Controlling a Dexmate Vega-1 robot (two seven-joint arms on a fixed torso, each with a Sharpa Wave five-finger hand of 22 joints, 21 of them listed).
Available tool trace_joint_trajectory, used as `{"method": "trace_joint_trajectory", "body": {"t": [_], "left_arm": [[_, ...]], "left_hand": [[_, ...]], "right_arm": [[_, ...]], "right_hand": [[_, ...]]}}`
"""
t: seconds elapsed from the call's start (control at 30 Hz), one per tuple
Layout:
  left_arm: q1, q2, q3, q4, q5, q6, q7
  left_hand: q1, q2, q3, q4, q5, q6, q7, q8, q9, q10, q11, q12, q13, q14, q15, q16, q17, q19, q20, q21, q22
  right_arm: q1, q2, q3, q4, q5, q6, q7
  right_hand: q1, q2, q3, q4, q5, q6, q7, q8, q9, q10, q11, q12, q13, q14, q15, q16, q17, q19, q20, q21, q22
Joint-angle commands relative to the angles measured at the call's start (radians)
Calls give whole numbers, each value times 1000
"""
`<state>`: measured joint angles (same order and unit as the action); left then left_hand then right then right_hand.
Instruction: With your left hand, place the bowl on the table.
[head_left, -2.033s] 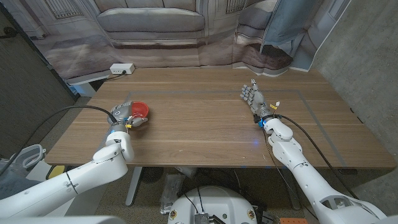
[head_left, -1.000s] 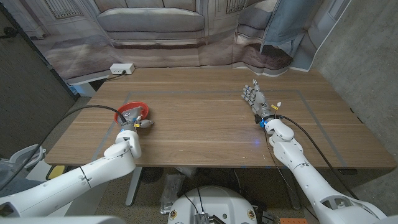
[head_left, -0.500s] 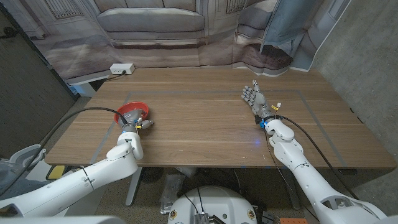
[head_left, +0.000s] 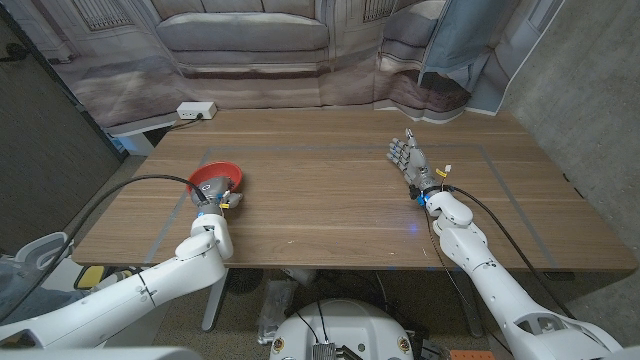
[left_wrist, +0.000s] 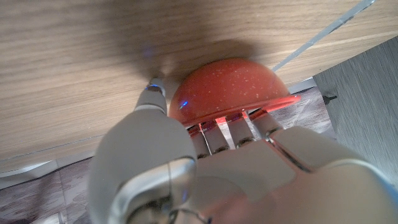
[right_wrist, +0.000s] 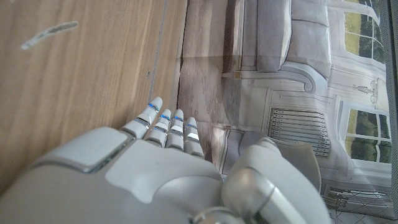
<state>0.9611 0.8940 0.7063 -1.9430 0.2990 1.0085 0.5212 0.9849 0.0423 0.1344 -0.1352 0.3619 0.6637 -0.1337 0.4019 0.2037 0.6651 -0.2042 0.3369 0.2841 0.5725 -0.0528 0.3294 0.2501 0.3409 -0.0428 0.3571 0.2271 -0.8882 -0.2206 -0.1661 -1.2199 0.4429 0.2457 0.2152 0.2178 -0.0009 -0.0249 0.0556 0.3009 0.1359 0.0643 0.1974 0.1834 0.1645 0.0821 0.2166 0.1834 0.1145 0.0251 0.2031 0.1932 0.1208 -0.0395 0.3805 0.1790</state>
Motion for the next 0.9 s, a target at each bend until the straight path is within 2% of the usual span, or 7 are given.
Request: {"method": "trace_joint_trajectory", "body": {"t": [0.03,0.3,0.43,0.47,0.53,0.7,0.9], "left_arm": [[-13,-7,12,4,1,14,-2],[-15,-11,13,7,-4,12,-2],[-13,-13,9,9,-7,6,5],[-13,-12,9,9,-7,3,6],[-14,-12,11,9,-6,1,6],[-17,-12,12,6,-8,3,2],[-29,-11,26,5,-7,11,-18]], "left_hand": [[24,5,9,0,-17,49,14,24,1,40,-2,14,17,35,-154,15,12,24,-80,18,8],[69,29,24,-2,-68,145,32,80,10,128,-1,52,70,141,-169,44,41,50,-84,59,20],[83,37,30,-4,-82,174,25,98,11,136,-1,60,87,152,-169,42,51,52,-82,68,23],[87,37,31,-3,-92,202,24,111,8,141,1,65,97,157,-167,41,58,49,-80,72,23],[102,37,34,-5,-110,235,21,129,1,193,1,88,115,172,-168,38,70,50,-81,82,22],[125,34,39,-6,-136,310,51,167,-7,272,5,117,135,226,-170,39,87,68,-90,108,20],[152,39,49,-10,-143,327,59,178,-11,303,3,129,145,280,-174,49,101,87,-99,129,23]], "right_arm": [[4,1,0,7,-6,-1,9],[3,1,1,2,-6,-7,8],[2,-1,1,1,-8,-3,10],[0,0,2,-2,-5,-6,8],[0,-1,2,-2,-6,-5,9],[-1,-2,3,-6,-5,-8,7],[-1,-4,3,-10,-4,-10,7]], "right_hand": [[4,12,-3,1,0,8,-1,-1,3,11,0,3,3,7,3,1,1,9,-31,-6,6],[3,12,-4,0,-1,7,-1,-2,3,12,2,3,3,9,3,1,2,10,-31,-8,6],[3,13,-5,0,-1,7,-1,-2,3,11,0,2,3,10,4,1,2,11,-31,-9,6],[3,13,-5,0,-1,7,-1,-2,3,11,0,2,3,9,4,1,2,11,-31,-9,6],[4,13,-5,0,-1,6,0,-2,3,11,-1,2,3,9,4,1,2,12,-31,-10,6],[4,14,-5,0,-1,4,0,-3,3,10,2,2,3,10,4,1,2,13,-31,-10,6],[4,14,-6,0,-1,2,2,-4,3,10,4,1,3,10,4,0,2,14,-31,-12,6]]}}
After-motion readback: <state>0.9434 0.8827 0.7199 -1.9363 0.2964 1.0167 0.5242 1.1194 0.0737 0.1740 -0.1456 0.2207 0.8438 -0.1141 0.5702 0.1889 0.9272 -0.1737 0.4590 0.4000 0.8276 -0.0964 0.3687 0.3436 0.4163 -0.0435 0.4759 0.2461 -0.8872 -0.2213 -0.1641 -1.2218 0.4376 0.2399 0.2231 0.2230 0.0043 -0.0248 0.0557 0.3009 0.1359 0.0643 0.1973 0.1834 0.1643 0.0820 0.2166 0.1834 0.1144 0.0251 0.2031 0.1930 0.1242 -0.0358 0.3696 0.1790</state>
